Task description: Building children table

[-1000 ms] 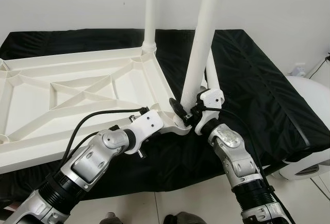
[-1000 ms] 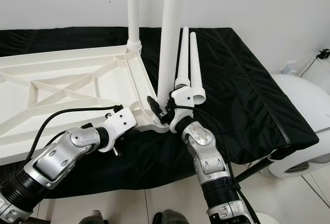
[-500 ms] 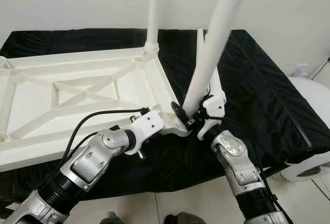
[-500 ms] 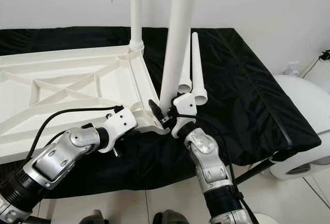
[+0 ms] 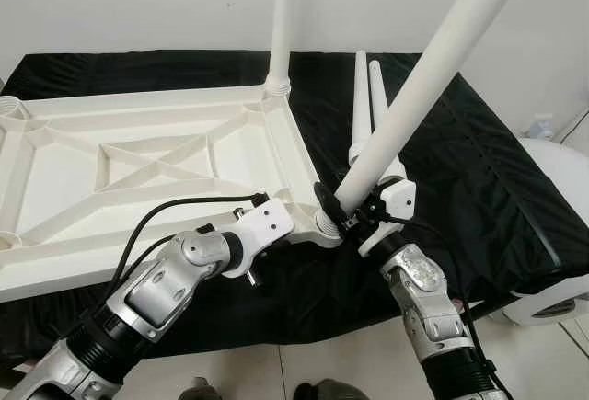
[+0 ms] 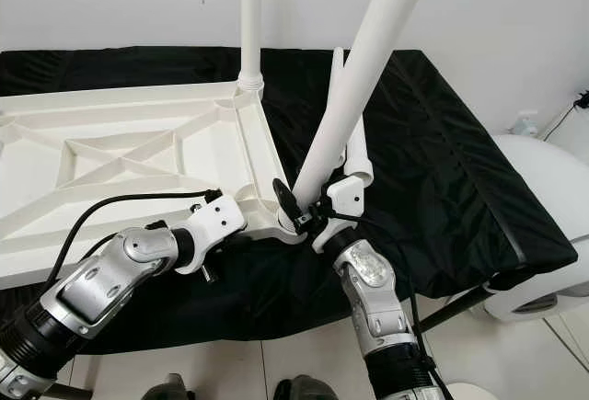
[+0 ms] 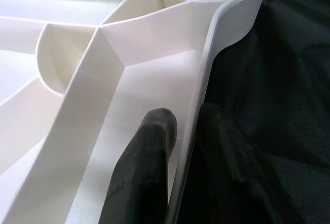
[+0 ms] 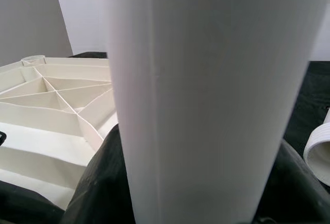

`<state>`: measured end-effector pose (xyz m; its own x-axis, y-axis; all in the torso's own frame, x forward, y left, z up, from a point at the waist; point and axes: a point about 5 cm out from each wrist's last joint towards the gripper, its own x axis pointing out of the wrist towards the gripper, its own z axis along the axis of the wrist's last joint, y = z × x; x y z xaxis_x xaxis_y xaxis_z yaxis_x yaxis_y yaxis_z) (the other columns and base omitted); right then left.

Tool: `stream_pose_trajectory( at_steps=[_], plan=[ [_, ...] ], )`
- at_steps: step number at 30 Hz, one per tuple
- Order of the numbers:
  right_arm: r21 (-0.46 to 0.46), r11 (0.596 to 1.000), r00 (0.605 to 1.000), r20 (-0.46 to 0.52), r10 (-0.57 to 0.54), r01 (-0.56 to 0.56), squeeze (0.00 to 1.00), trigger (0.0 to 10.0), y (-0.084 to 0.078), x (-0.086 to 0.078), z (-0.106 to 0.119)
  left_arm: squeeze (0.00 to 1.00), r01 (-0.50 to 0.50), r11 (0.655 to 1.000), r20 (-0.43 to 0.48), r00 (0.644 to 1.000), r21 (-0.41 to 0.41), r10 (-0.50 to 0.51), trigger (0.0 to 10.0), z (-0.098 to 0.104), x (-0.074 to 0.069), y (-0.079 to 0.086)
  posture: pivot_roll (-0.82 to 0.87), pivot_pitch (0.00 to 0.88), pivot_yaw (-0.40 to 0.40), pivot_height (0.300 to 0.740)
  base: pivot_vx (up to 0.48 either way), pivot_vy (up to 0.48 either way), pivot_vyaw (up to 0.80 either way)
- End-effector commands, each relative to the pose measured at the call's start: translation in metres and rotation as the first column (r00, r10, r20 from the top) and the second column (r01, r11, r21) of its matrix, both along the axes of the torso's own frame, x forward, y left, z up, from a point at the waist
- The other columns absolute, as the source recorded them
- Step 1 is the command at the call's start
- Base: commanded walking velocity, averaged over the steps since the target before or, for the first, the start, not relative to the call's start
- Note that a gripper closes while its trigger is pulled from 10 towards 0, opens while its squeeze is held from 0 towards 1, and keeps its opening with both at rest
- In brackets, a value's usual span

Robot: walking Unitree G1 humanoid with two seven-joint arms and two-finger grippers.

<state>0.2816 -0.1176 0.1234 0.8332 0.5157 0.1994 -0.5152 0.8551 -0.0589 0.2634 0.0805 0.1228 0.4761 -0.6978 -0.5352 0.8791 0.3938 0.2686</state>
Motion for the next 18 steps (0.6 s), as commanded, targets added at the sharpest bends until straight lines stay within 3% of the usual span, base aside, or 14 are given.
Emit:
stream_pose_trajectory(
  at_steps=[1, 9, 12, 13, 18],
  plan=[
    [-0.057, 0.989, 0.98, -0.142, -0.143, 0.136, 0.0, 10.0, -0.031, 0.0, -0.03, 0.0, 0.06, 0.998, 0.012, 0.998, -0.003, -0.06, 10.0, 0.009, -0.003, -0.001, 0.03, 0.038, -0.048, 0.74, 0.0, 0.0, 0.0],
    [-0.074, 0.991, 0.981, -0.149, -0.125, 0.115, 0.0, 10.0, -0.032, -0.001, -0.035, 0.0, 0.057, 0.998, 0.015, 0.998, 0.0, -0.057, 10.0, 0.01, -0.002, 0.0, 0.03, 0.034, -0.049, 0.74, 0.0, 0.0, 0.0],
    [-0.124, 0.988, 0.98, -0.163, -0.114, 0.095, 0.0, 10.0, -0.027, 0.006, -0.031, 0.0, 0.058, 0.998, 0.015, 0.998, 0.0, -0.058, 10.0, 0.01, -0.002, 0.0, 0.03, 0.033, -0.049, 0.74, 0.0, 0.0, 0.0],
    [-0.183, 0.979, 0.977, -0.179, -0.119, 0.086, 0.0, 10.0, -0.024, 0.012, -0.03, 0.0, 0.059, 0.998, 0.016, 0.998, 0.0, -0.059, 10.0, 0.01, -0.002, 0.0, 0.03, 0.031, -0.05, 0.74, 0.0, 0.0, 0.0],
    [-0.211, 0.976, 0.982, -0.172, -0.08, 0.043, 0.0, 10.0, -0.018, 0.02, -0.02, 0.0, 0.058, 0.998, 0.016, 0.998, -0.001, -0.058, 10.0, 0.01, -0.002, -0.001, 0.03, 0.028, -0.054, 0.74, 0.0, 0.0, 0.0]
  ],
)
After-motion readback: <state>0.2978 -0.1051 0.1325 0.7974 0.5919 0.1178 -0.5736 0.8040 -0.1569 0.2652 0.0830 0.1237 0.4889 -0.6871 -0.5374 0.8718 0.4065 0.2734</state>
